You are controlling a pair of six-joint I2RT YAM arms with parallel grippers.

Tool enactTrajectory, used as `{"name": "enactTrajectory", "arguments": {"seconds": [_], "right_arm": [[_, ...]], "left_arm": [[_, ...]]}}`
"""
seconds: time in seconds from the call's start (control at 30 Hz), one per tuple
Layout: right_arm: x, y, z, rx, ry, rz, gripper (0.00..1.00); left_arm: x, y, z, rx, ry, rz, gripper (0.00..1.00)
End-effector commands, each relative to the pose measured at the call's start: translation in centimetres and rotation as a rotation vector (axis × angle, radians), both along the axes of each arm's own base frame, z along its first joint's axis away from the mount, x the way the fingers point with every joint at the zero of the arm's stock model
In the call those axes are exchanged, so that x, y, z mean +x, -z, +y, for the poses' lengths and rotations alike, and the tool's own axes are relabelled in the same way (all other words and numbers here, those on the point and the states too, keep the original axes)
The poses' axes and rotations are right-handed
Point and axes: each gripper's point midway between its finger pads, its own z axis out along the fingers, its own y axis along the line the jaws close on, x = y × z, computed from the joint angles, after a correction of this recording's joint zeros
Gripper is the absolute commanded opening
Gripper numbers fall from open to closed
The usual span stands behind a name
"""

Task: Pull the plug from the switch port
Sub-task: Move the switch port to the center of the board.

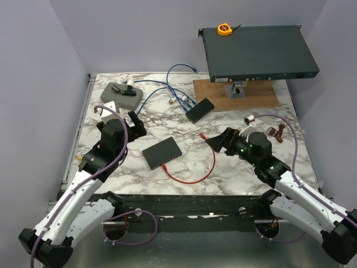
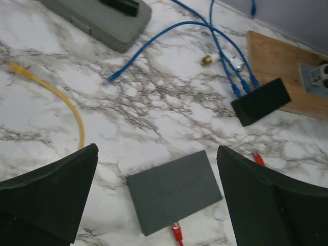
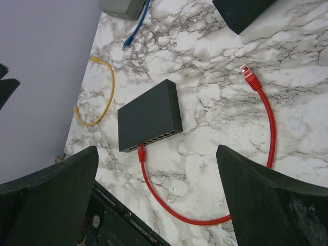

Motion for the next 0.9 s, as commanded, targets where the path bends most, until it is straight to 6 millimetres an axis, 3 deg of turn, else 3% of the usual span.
{"name": "enactTrajectory", "arguments": {"seconds": [0.0, 0.1, 0.17, 0.33, 0.5, 0.6, 0.73, 0.87], "right_arm": [[0.2, 1.4, 1.7, 0.052, -0.057, 0.04, 1.0], [-0.5, 3.0, 3.3, 0.012, -0.178, 0.07, 1.0], [-1.5, 3.1, 4.5, 0.007, -0.287, 0.038, 1.0], [-3.3, 3.4, 7.5, -0.181, -0.317, -0.08, 1.0], [-3.0, 8.1, 9.1, -0.314, -0.325, 0.063, 1.0], [-3.2, 8.8, 10.2, -0.314, -0.326, 0.045, 1.0], [-4.1, 9.0, 11.8, -0.189, -0.375, 0.036, 1.0], [-3.7, 11.0, 12.7, -0.182, -0.36, 0.106, 0.95]], "left_arm": [[-2.8, 0.8, -1.9, -0.005, 0.011, 0.029, 0.98], [-4.8, 2.1, -2.4, -0.028, -0.009, 0.063, 0.98], [-5.8, 3.6, -2.3, -0.121, -0.041, 0.065, 0.98], [-6.6, 5.7, -3.9, -0.38, -0.023, 0.012, 0.99], [-6.7, 6.3, -5.5, -0.463, 0.005, 0.048, 0.98], [-6.9, 7.2, -6.9, -0.481, 0.065, 0.075, 0.98], [-7.5, 9.0, -8.8, -0.51, 0.194, 0.069, 0.98], [-7.8, 11.0, -9.0, -0.553, 0.22, 0.04, 0.92]]}}
